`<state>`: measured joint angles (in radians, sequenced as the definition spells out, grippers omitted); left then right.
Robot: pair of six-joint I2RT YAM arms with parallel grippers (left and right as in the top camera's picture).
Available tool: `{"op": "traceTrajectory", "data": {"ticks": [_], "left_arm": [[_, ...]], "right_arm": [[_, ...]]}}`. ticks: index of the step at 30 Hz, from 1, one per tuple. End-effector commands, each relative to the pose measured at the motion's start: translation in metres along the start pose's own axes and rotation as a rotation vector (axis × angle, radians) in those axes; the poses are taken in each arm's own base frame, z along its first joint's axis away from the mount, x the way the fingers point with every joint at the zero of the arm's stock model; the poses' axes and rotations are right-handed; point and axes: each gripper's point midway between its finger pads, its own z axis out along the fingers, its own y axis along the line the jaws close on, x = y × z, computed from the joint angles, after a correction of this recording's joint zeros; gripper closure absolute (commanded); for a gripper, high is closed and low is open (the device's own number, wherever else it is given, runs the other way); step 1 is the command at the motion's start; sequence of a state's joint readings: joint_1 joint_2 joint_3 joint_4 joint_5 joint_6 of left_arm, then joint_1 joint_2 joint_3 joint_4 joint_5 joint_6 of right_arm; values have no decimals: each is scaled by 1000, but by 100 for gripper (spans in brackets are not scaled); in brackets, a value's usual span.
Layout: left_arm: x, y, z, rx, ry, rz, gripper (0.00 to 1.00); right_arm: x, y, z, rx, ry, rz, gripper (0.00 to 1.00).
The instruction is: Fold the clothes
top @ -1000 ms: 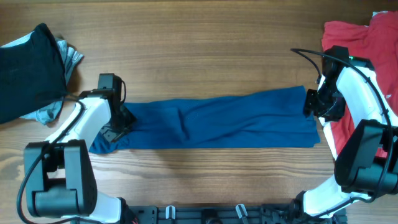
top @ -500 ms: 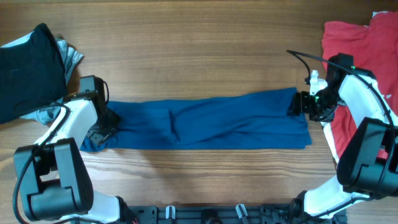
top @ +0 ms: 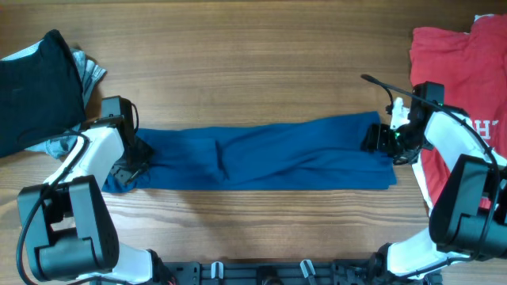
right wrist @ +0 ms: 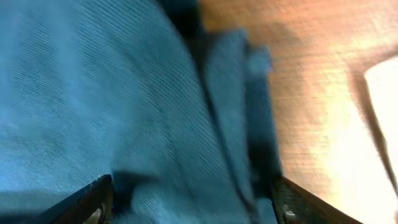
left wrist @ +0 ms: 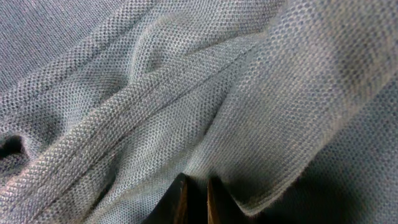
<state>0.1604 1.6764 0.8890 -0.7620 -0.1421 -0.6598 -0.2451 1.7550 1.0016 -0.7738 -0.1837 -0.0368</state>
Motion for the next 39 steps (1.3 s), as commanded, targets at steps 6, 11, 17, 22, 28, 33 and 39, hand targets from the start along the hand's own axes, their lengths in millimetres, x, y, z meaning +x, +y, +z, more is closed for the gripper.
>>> {"op": "traceTrajectory", "data": {"ticks": [6,11,17,22,28,33,39], "left_arm": [[2,4,5,-9,15,-6,87],[0,2,5,-2,7,-8,87],[0,2,5,-2,7,-8,87],[0,2,5,-2,7,-8,87],[1,3,5,-4,10,-7,87],[1,2,5,-2,12,-7,87],[2,1,5,4,17,-8,87]], "right_arm": [[-25,-5,-49,82,-159,13,19],[-15,3,-17,-1,-121,14,30],[-7,5,-7,-23,-70,26,57],[-1,5,-6,-19,-43,31,78],[13,-4,-6,34,10,42,69],[15,-7,-6,53,19,77,81],[25,-22,-8,141,55,128,80]]}}
